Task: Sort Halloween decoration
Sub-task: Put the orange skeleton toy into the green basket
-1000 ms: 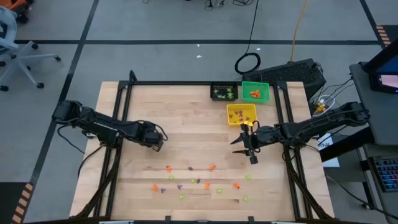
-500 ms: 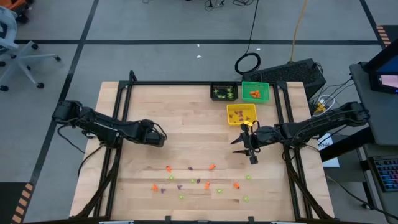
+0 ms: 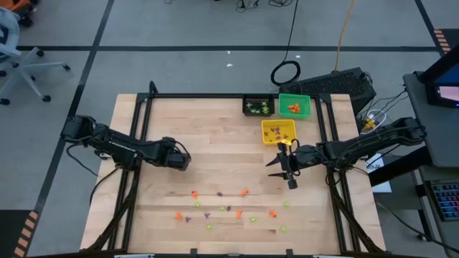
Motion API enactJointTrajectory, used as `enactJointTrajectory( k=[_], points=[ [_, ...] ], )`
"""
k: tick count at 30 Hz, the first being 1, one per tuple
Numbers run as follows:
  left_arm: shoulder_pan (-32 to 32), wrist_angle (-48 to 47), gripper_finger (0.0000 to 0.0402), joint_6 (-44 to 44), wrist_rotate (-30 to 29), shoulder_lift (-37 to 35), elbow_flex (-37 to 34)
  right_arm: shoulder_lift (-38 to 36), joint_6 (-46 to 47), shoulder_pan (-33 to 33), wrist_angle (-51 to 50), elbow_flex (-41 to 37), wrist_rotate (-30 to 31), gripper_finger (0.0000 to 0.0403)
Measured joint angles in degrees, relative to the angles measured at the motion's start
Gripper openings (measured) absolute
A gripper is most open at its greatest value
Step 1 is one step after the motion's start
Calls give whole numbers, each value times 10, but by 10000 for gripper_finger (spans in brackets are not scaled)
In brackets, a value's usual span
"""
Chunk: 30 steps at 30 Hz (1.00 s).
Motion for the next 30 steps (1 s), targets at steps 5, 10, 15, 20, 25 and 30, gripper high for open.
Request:
enactJointTrajectory(
  k=[5, 10, 15, 20, 25, 30],
  points=[
    [-6, 4, 101, 25, 29, 0, 0, 0, 0, 0, 0, 0, 0, 167],
    [-7, -8, 87, 31, 16, 0, 0, 0, 0, 0, 0, 0, 0, 167],
    [-7, -7, 84, 42, 2, 0, 0, 0, 0, 0, 0, 0, 0, 167],
    [-7, 2, 60, 59, 11, 0, -5, 0, 0, 0, 0, 0, 0, 167],
    [-7, 4, 46, 59, 15, -1, -9, 0, 0, 0, 0, 0, 0, 167],
    [-7, 16, 45, 88, 17, -1, -10, 0, 0, 0, 0, 0, 0, 167]
  ],
)
